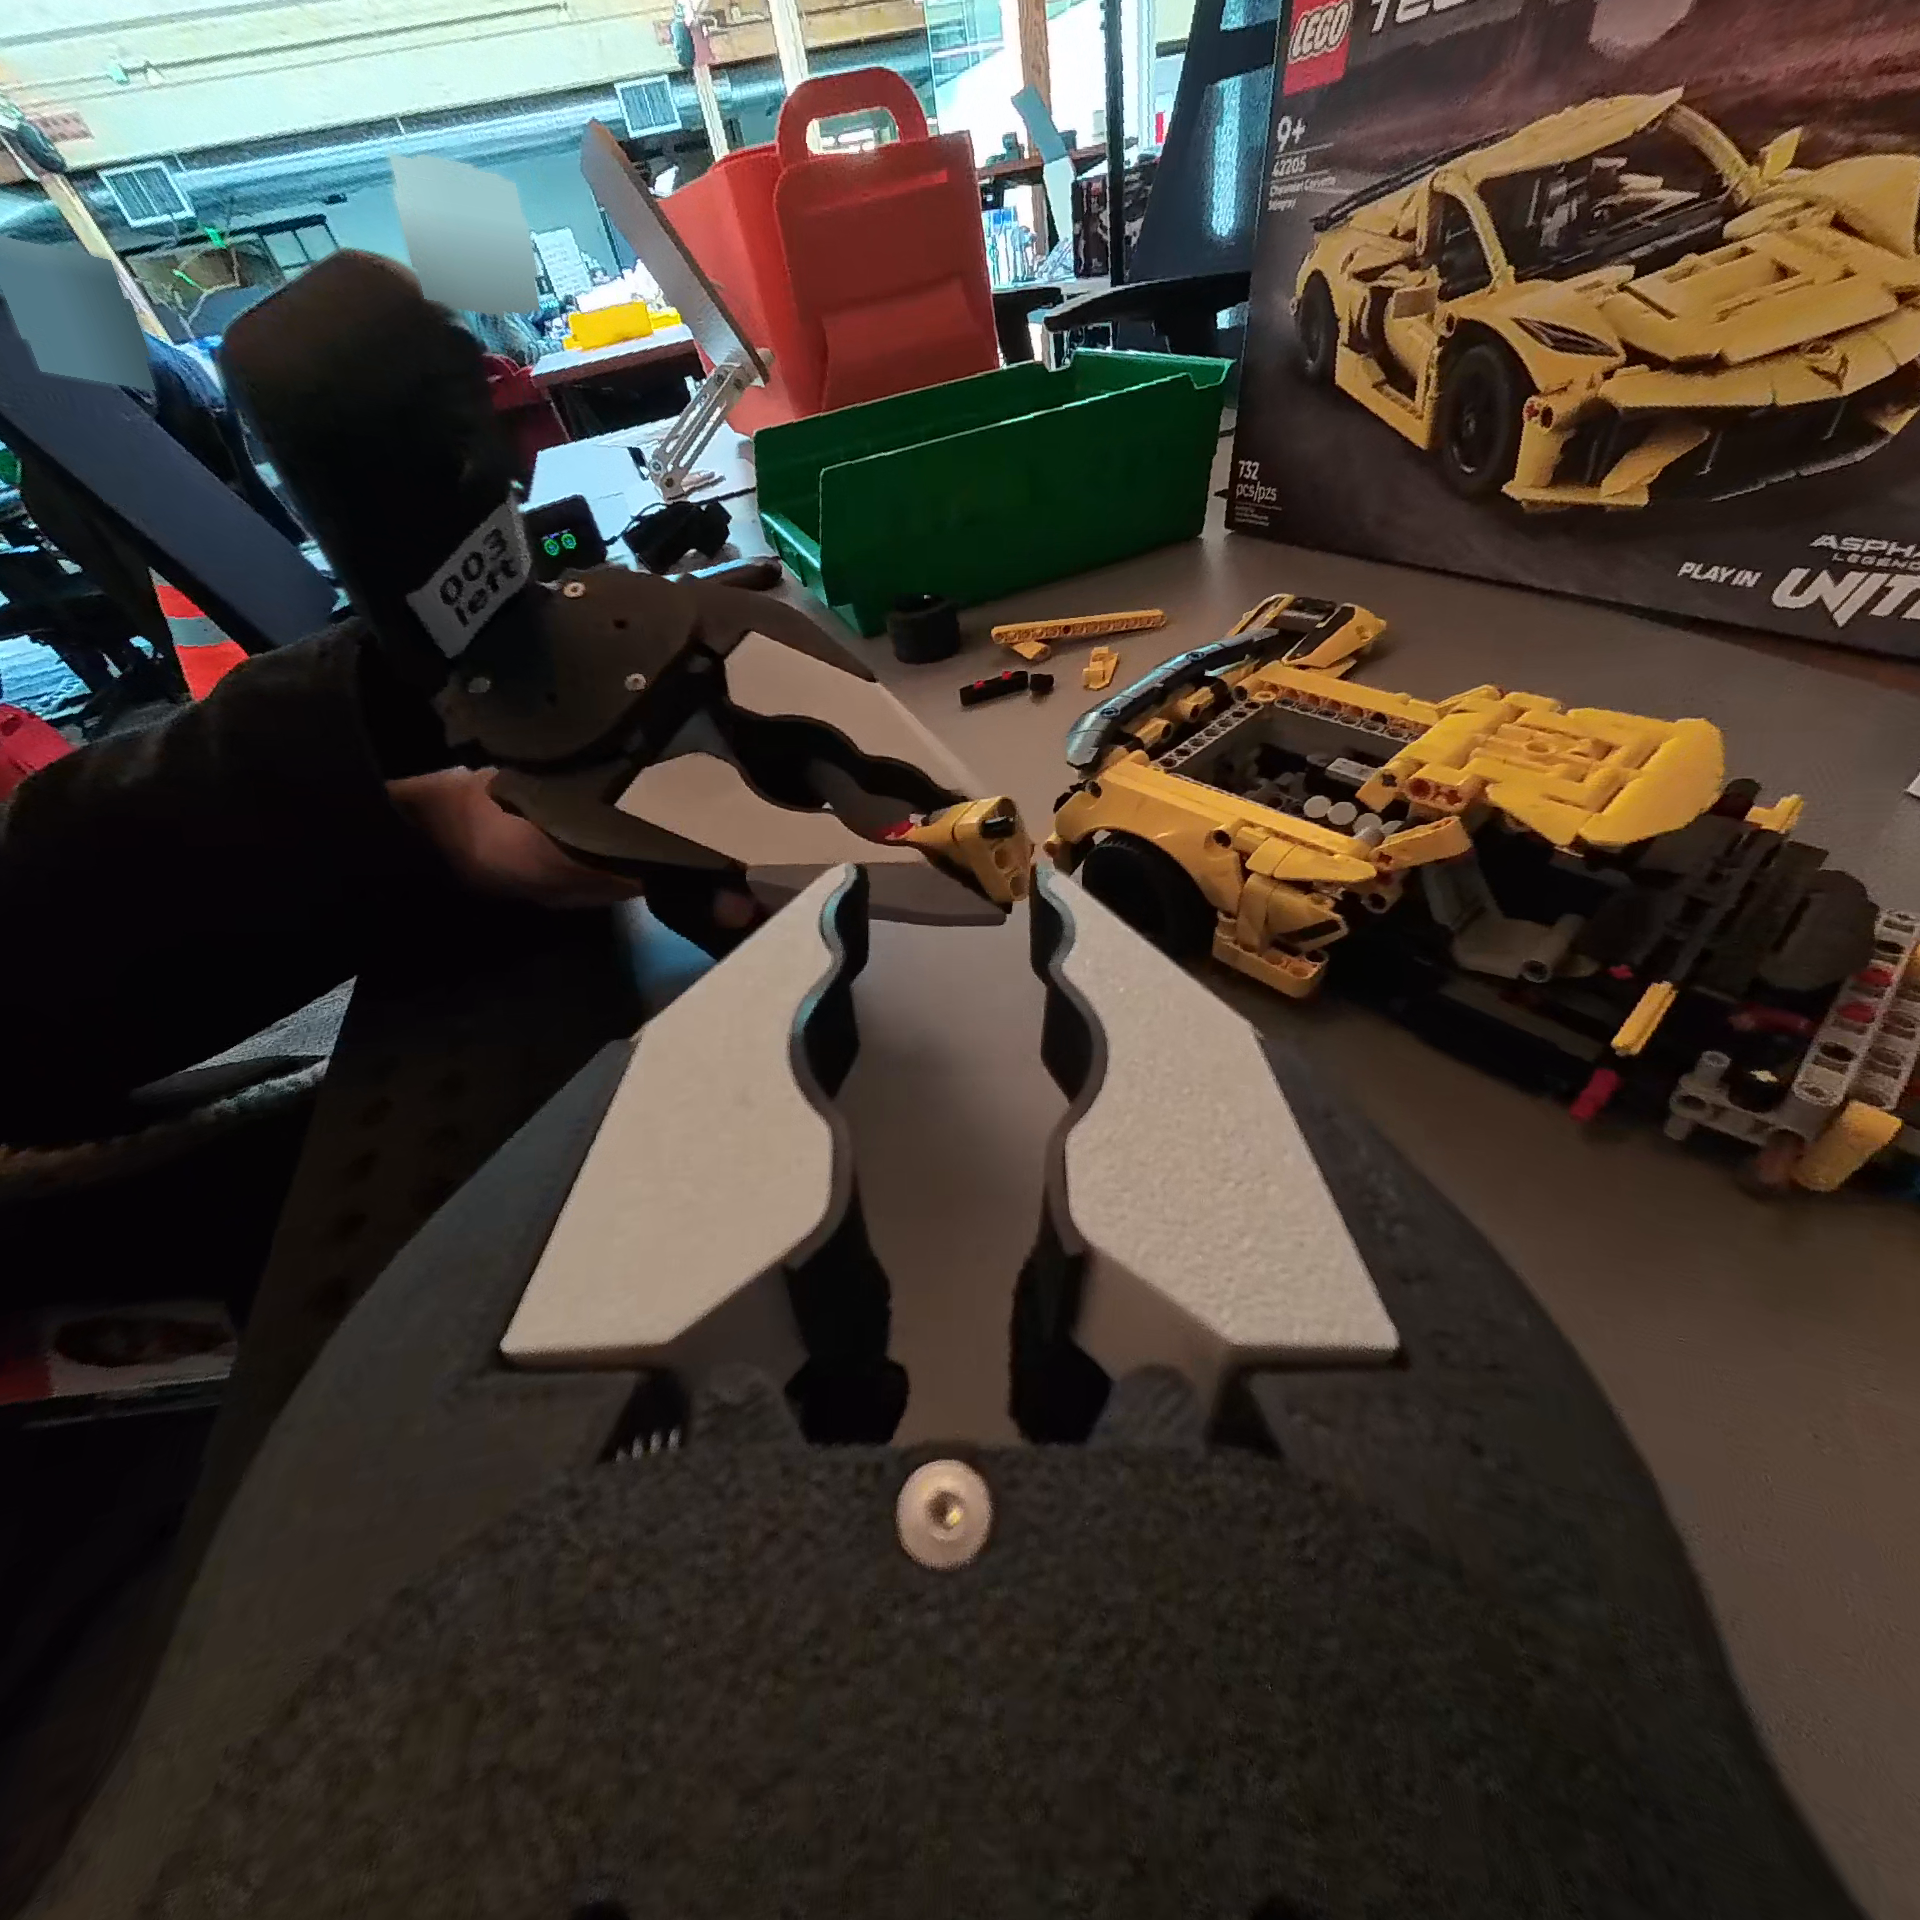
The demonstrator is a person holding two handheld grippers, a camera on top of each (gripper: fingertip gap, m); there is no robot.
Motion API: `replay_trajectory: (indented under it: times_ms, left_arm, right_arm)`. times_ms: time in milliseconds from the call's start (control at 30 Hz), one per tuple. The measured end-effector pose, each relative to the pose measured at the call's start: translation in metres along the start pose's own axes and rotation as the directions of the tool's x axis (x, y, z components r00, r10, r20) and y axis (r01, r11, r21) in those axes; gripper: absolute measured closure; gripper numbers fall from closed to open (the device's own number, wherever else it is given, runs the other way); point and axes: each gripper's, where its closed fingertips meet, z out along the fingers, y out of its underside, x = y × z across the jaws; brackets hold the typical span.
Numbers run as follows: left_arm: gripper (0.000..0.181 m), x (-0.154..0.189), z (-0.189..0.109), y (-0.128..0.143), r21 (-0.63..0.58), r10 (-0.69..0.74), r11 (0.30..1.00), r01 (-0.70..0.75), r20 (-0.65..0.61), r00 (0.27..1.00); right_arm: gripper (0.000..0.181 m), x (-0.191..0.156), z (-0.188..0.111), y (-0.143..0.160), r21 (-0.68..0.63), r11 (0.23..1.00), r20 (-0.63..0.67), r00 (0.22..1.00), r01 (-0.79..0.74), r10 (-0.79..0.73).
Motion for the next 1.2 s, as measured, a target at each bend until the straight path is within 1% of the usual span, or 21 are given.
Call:
replay_trajectory:
  times_ms: [467,1200]
  left_arm:
    - [0.166,0.0033,0.0010,0.0009,-0.011,0.001,1.000,-0.001,-0.014,1.000]
    - [0.166,0.0058,-0.0014,-0.0030,0.009,-0.013,1.000,0.014,-0.033,0.999]
  right_arm:
    - [0.153,0.0003,0.0034,0.0091,-0.050,0.999,-0.006,1.000,0.013,-0.013]
    - [0.154,-0.0007,0.0053,0.0093,-0.054,0.998,0.001,1.000,0.022,-0.022]
